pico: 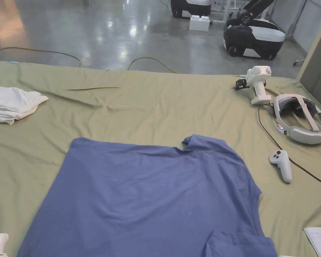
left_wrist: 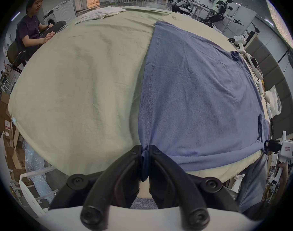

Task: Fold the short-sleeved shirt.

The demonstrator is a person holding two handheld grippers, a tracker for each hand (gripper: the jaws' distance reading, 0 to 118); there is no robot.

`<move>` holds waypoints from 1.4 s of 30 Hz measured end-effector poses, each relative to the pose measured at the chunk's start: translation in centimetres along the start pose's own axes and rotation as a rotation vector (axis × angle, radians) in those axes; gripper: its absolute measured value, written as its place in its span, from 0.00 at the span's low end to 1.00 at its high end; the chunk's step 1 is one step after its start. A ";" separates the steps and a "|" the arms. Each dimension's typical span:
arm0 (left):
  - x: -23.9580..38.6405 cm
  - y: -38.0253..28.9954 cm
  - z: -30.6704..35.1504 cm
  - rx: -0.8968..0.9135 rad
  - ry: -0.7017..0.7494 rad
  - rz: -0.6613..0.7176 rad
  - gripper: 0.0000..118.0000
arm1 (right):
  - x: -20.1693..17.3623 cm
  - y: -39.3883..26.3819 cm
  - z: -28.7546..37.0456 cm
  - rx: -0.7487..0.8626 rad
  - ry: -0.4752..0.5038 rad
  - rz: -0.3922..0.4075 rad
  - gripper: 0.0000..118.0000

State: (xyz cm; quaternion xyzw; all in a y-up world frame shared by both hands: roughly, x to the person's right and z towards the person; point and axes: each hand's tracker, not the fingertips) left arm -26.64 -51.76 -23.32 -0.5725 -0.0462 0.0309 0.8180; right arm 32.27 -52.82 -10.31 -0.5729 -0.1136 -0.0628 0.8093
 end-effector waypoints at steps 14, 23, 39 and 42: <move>0.8 0.4 1.7 0.044 -0.001 -0.010 0.08 | -0.4 1.3 3.9 0.093 0.040 0.053 0.06; 1.4 5.5 3.9 0.201 -0.028 -0.021 0.08 | -1.9 8.1 7.6 0.272 0.029 0.094 0.06; 4.7 20.8 -3.4 0.204 0.007 -0.089 0.08 | -1.4 21.4 -2.7 0.228 0.063 -0.053 0.08; 4.8 21.2 -4.8 0.180 0.028 -0.089 0.12 | -1.4 21.6 -4.0 0.218 0.059 -0.070 0.18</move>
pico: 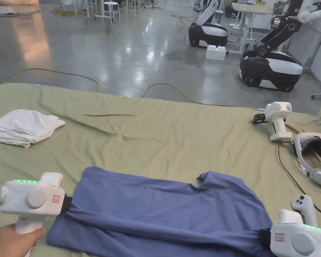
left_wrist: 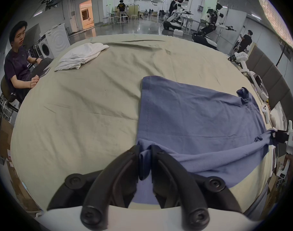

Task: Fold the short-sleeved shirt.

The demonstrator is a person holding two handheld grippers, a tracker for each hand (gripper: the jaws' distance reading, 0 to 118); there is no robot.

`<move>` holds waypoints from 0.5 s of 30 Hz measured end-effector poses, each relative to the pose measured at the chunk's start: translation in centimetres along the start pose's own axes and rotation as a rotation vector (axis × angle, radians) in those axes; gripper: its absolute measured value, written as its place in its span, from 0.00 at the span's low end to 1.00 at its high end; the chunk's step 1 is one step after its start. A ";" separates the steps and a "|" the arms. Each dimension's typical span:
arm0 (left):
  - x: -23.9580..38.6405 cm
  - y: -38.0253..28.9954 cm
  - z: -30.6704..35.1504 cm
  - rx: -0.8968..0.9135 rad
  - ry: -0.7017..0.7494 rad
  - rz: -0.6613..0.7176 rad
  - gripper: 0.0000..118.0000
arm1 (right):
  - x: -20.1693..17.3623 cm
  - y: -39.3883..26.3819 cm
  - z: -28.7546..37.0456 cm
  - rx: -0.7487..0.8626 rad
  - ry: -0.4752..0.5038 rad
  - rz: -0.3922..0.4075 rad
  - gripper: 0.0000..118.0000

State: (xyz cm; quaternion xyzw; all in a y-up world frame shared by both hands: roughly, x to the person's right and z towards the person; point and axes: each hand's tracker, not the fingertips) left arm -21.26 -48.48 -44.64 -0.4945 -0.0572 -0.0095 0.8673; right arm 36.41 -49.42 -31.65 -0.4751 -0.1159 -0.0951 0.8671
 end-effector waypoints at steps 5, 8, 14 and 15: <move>-0.8 -0.5 0.3 0.051 0.007 0.046 0.31 | -0.2 -0.8 1.8 0.099 -0.045 0.020 0.44; -0.7 -0.7 2.1 0.142 -0.048 0.067 0.32 | -1.4 -1.4 4.6 0.242 -0.068 0.064 0.44; 2.8 -2.0 8.3 0.409 -0.089 0.021 0.32 | -5.0 -2.5 11.3 0.584 0.004 0.094 0.44; 3.4 -2.4 9.5 0.462 -0.092 0.011 0.32 | -5.6 -2.8 12.3 0.648 0.009 0.089 0.44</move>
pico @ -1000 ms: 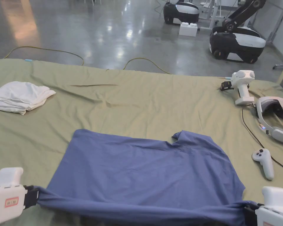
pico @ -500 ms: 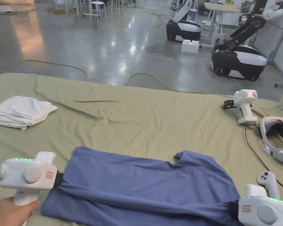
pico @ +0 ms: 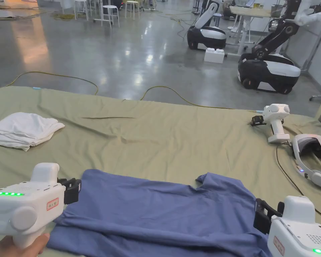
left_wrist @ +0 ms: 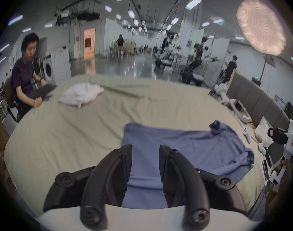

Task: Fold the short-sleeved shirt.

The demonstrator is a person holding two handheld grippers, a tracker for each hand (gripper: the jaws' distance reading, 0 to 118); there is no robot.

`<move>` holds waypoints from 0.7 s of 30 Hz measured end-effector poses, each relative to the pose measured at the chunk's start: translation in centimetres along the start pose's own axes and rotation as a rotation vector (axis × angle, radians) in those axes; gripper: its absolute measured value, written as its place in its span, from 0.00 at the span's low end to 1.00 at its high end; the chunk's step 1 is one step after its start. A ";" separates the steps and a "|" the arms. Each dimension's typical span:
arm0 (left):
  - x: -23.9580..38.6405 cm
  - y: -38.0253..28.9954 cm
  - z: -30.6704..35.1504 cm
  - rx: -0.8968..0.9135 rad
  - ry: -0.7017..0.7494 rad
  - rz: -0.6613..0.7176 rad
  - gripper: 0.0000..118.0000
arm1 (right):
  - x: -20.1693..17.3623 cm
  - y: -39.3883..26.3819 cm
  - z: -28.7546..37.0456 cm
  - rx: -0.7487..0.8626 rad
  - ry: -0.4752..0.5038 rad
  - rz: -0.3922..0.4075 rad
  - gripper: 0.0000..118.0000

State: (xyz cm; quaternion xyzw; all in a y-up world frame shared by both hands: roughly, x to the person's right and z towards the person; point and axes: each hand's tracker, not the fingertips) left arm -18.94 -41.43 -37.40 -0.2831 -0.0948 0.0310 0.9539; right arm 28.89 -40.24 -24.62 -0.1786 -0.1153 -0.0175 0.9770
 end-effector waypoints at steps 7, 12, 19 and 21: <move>4.2 -1.3 6.9 0.342 0.101 -0.087 0.32 | -3.5 0.6 4.0 0.224 0.019 -0.055 0.32; 5.4 -2.3 10.0 0.436 0.118 -0.067 0.29 | -5.6 1.3 6.1 0.300 0.009 -0.039 0.09; 5.5 -3.1 12.3 0.434 0.117 -0.059 0.00 | -7.6 1.7 7.8 0.358 0.015 0.035 0.00; 4.7 -3.3 12.4 0.417 0.110 -0.024 0.00 | -7.7 1.7 8.0 0.361 0.025 0.037 0.00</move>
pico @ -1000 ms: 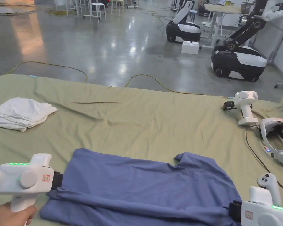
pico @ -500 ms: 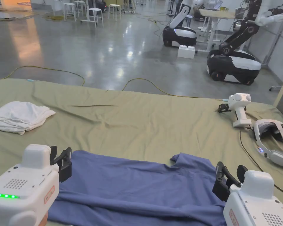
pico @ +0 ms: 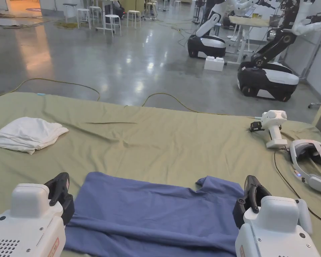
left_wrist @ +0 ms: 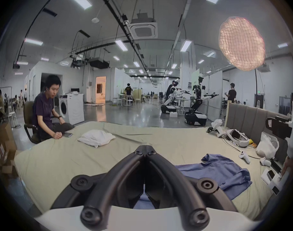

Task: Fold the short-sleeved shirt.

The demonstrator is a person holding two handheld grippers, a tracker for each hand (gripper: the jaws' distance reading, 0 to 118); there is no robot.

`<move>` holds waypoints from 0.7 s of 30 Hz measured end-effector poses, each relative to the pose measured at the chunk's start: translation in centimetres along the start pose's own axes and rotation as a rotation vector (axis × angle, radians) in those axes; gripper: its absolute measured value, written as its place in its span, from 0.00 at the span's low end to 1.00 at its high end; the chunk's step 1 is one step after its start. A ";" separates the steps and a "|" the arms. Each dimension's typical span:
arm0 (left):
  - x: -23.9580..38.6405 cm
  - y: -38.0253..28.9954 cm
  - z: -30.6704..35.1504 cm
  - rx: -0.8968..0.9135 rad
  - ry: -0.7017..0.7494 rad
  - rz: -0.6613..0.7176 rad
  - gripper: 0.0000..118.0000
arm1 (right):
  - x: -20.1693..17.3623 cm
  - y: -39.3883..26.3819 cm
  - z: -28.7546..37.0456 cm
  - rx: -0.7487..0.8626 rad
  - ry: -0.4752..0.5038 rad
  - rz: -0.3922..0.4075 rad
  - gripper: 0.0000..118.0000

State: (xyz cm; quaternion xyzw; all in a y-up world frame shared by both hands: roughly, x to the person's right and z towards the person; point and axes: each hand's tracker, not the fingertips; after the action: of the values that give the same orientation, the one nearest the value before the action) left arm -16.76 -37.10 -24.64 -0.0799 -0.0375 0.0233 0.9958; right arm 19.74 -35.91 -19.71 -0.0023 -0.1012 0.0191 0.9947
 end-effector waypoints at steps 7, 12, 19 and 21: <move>-5.1 -3.0 -4.9 -0.358 0.033 0.004 0.00 | 0.0 -0.8 -0.5 -0.048 0.009 0.010 0.00; -8.5 -6.4 -11.1 -0.641 0.025 0.052 0.01 | 0.5 -1.7 -0.9 -0.104 0.007 0.012 0.00; -9.8 -9.5 -16.2 -0.886 -0.020 0.092 0.52 | 1.8 -2.9 -0.9 -0.154 -0.019 0.014 0.00; -9.7 -10.4 -17.4 -0.966 -0.006 0.100 0.53 | 2.2 -3.1 -0.8 -0.168 -0.027 0.017 0.00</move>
State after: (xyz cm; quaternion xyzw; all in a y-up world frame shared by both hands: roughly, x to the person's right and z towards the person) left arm -24.63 -50.61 -40.80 -0.5347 -0.0432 0.0514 0.8424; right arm 22.15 -38.97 -20.04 -0.0866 -0.1159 0.0189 0.9893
